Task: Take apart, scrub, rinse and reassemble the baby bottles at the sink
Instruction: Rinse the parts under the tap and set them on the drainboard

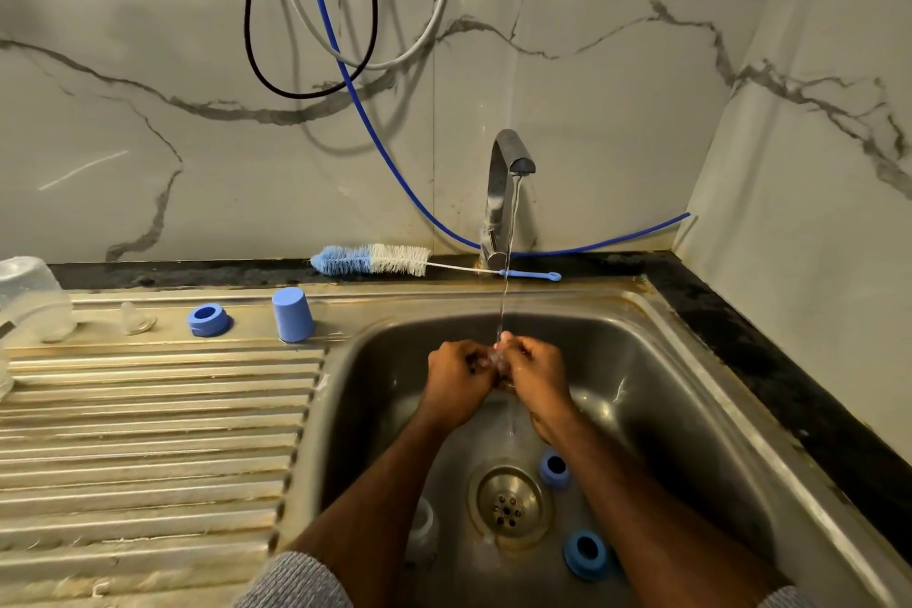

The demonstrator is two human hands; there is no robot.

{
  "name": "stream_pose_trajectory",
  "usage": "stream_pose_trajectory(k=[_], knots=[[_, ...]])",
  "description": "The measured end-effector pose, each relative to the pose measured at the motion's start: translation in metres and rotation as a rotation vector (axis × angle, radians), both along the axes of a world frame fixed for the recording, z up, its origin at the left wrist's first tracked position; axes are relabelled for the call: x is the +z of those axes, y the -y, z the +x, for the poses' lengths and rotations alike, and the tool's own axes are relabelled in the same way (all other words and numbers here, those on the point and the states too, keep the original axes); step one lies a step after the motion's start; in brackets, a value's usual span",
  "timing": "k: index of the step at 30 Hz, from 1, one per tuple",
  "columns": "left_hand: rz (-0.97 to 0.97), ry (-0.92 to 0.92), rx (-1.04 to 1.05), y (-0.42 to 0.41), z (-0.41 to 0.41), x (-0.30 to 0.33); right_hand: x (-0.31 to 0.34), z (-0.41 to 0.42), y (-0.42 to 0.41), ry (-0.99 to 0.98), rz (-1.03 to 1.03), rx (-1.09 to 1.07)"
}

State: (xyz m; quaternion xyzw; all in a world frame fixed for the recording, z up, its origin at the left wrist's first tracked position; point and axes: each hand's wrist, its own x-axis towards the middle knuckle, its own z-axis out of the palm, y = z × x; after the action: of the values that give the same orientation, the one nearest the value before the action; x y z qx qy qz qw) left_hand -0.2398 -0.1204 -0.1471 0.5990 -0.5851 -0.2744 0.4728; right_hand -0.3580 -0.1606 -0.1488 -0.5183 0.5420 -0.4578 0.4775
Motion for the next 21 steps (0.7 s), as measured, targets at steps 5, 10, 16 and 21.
stream_pose_trajectory(k=[5,10,16,21], knots=[[0.093,-0.277,0.084,0.001,0.009,0.0,0.007,-0.001,-0.003,0.21,0.109,0.209],[0.149,-0.021,0.009,-0.008,0.007,0.003,0.011,0.0,-0.005,-0.013,-0.024,0.161],[0.151,0.255,0.076,-0.032,0.007,0.029,0.02,-0.008,-0.006,-0.284,-0.182,0.035],[0.074,0.245,0.133,-0.059,0.031,0.05,0.042,-0.006,-0.016,-0.413,-0.32,0.093]])
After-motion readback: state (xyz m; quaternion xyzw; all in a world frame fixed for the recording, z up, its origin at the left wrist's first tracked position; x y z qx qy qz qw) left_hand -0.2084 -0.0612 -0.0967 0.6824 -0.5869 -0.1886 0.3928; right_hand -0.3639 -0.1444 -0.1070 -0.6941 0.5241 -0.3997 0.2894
